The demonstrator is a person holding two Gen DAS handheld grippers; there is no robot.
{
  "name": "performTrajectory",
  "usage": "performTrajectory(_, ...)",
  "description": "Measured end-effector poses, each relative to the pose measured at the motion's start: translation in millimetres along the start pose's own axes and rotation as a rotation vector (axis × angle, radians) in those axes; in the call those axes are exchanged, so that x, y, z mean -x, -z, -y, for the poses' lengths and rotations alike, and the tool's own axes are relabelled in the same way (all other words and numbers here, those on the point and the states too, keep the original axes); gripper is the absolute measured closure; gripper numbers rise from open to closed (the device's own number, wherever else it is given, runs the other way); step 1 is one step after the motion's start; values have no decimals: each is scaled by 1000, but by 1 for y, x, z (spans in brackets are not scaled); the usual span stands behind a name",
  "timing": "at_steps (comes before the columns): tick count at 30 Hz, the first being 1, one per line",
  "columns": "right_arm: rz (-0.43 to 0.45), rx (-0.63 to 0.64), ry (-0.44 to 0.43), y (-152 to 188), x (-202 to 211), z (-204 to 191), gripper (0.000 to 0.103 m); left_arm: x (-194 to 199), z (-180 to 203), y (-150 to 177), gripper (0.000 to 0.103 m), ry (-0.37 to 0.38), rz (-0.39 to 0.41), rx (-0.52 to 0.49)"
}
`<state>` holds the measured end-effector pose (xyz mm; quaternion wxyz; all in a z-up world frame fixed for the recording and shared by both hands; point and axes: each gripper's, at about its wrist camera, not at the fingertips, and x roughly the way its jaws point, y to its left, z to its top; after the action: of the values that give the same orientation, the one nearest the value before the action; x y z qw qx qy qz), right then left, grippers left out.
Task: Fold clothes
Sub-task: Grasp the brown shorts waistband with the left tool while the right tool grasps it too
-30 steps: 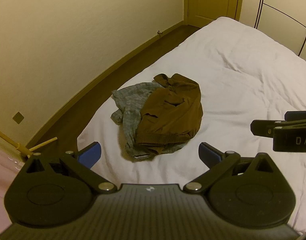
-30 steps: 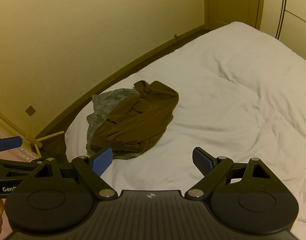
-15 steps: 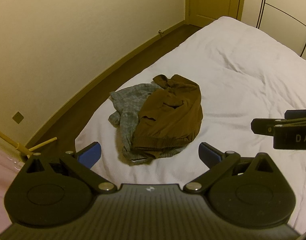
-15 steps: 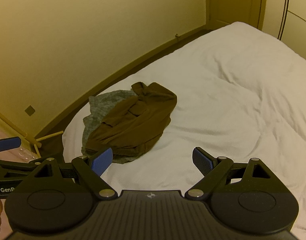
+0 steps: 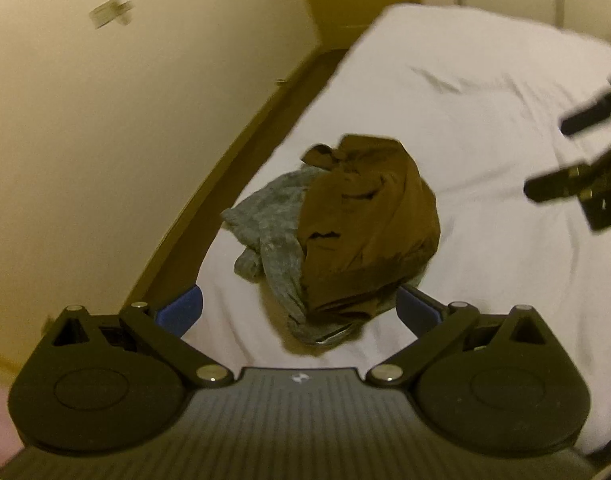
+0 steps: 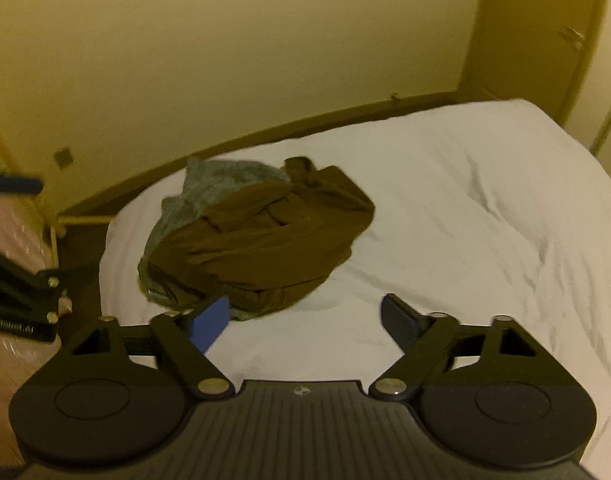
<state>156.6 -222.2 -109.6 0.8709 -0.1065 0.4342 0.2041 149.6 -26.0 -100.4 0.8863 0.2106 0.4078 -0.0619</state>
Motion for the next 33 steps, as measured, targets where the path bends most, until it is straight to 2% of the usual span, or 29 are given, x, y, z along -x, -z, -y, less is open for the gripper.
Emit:
performTrajectory(3,-15,61,-37,-2,-20,-14,35,-22,-3,8,3,59,15,-103)
performTrajectory(8,-59,185,-64,-18,-63,-59,39,-60,-10,15,15,189,32,-253)
performTrajectory(11,-99,281,-66,-24,-97,-84,40,-83,-10,21,24,251,46,-345)
performTrajectory(13,-122,400,-41,-21,-122,-102,40,-98,-4,29,25,264,73,-463)
performTrajectory(15,-136,526,-17,-16,-141,-114,37,-112,1,36,37,288,106,-559)
performTrajectory(16,-139,594,-5,-12,-150,-120,36,-119,2,38,40,306,117,-591)
performTrajectory(17,-140,649,6,-8,-157,-124,34,-126,2,39,49,324,116,-606)
performTrajectory(18,-143,700,17,-5,-163,-127,34,-133,1,39,60,344,109,-607)
performTrajectory(20,-155,761,22,0,-175,-127,34,-144,-6,33,75,391,87,-569)
performTrajectory(23,-167,765,29,-5,-184,-121,38,-145,-27,15,79,438,103,-444)
performTrajectory(26,-148,694,28,-21,-182,-109,41,-140,-46,-6,79,468,144,-346)
performTrajectory(29,-124,611,15,-41,-180,-95,55,-142,-51,-18,79,468,163,-321)
performTrajectory(30,-122,591,12,-46,-180,-92,69,-144,-51,-20,77,462,160,-312)
performTrajectory(31,-123,563,5,-52,-180,-88,78,-145,-51,-22,75,451,155,-299)
performTrajectory(32,-126,516,-2,-60,-180,-82,90,-146,-51,-22,67,443,151,-280)
performTrajectory(33,-123,477,-2,-66,-178,-77,92,-146,-51,-23,59,434,146,-261)
